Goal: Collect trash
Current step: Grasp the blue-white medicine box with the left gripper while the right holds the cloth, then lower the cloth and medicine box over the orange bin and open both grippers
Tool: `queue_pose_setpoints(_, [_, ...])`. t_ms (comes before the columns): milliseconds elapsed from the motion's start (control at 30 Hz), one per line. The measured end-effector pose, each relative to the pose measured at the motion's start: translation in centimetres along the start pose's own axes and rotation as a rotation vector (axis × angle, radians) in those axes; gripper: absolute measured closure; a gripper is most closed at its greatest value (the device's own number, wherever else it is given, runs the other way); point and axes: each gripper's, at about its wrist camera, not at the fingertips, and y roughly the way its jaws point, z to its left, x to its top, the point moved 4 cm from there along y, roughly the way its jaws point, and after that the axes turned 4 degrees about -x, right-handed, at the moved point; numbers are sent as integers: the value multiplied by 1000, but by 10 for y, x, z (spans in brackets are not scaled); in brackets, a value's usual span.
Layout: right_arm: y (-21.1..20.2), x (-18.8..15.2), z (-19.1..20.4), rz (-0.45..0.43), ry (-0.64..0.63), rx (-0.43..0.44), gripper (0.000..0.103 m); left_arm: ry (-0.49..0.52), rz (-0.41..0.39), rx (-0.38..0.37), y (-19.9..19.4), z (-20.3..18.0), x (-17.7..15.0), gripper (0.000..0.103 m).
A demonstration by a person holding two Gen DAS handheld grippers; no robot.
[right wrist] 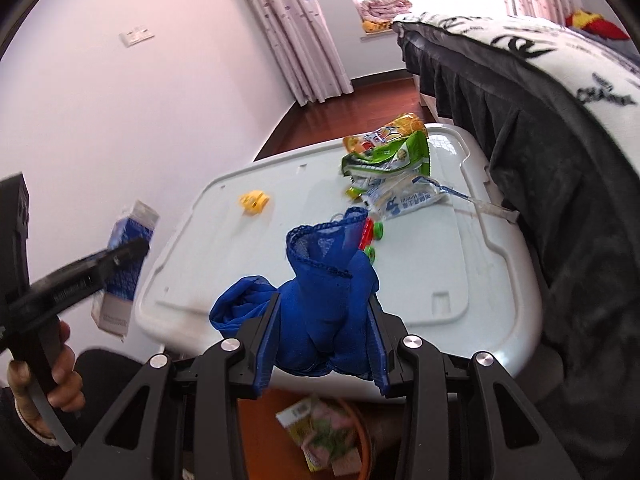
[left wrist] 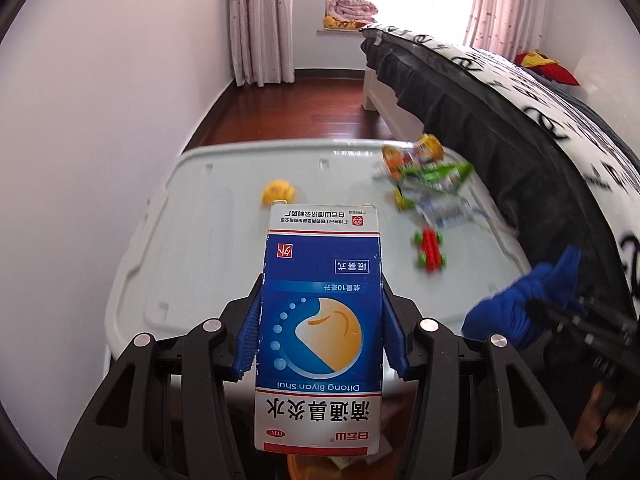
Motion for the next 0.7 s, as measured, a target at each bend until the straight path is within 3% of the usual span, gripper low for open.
queue_pose_setpoints(200, [-28,-31,18,23,-36,17,65,6,33,-25,-18,6,-51,53])
queue_pose_setpoints(467, [-33,-72,41,130,-128,30,64,32,101,-23,-24,4,-105,53])
queue_pose_setpoints(700, [-3,-103,49,277,-215,28,64,36,287,-54,11,1,-153,53])
